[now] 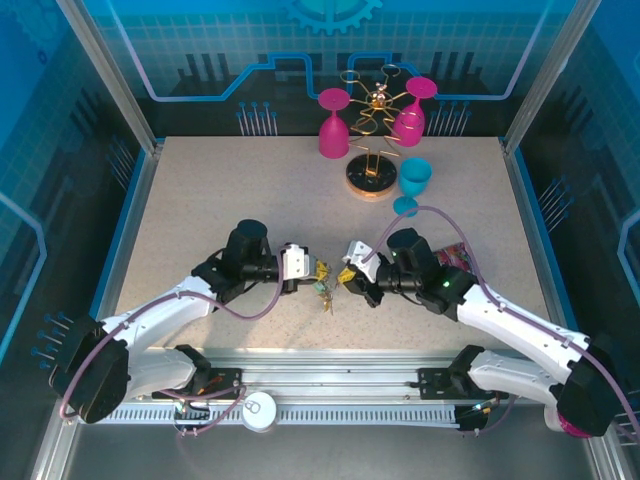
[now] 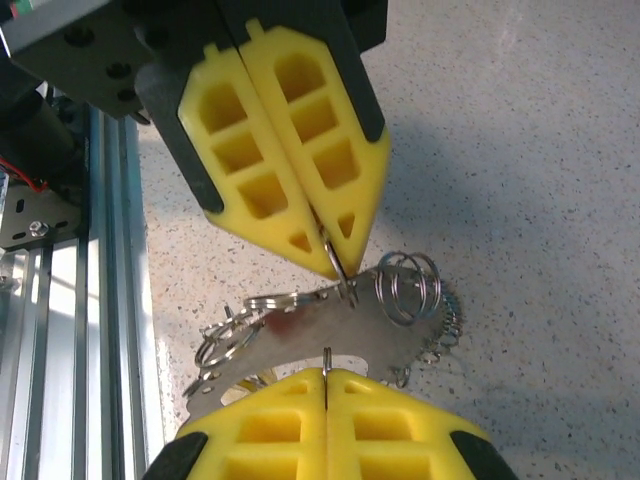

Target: Put the keys on the keyring

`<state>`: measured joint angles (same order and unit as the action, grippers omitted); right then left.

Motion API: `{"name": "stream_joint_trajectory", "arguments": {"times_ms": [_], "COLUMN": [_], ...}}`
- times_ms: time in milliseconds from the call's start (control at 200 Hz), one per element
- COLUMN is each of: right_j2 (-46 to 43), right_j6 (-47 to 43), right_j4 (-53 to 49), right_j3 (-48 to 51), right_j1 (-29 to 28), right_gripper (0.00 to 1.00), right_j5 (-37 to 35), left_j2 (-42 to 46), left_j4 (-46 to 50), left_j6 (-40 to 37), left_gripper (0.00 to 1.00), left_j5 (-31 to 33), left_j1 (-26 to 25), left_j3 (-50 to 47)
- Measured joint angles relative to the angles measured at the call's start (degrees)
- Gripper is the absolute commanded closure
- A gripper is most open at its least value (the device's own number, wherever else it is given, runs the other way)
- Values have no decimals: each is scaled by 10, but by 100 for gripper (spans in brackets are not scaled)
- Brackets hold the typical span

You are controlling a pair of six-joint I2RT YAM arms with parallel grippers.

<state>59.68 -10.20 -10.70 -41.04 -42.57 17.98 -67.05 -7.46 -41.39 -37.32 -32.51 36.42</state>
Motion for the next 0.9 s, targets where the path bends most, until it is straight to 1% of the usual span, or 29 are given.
{"name": "stream_joint_trajectory", "arguments": {"times_ms": [525, 901], "right_j2": [29, 38], "right_j6": [-19, -21], "right_j4": [-20, -26], "right_j3": [-18, -26], "right_j1": [-2, -11], "right_gripper": [100, 100], "right_j5": [9, 9], "left_j2": [23, 23], "left_j4": [-18, -23], "left_j6": [-75, -87], "left_gripper": [100, 100], "left_j5": [86, 101], "left_j1": [-41, -44], "left_j3": [-37, -38]}}
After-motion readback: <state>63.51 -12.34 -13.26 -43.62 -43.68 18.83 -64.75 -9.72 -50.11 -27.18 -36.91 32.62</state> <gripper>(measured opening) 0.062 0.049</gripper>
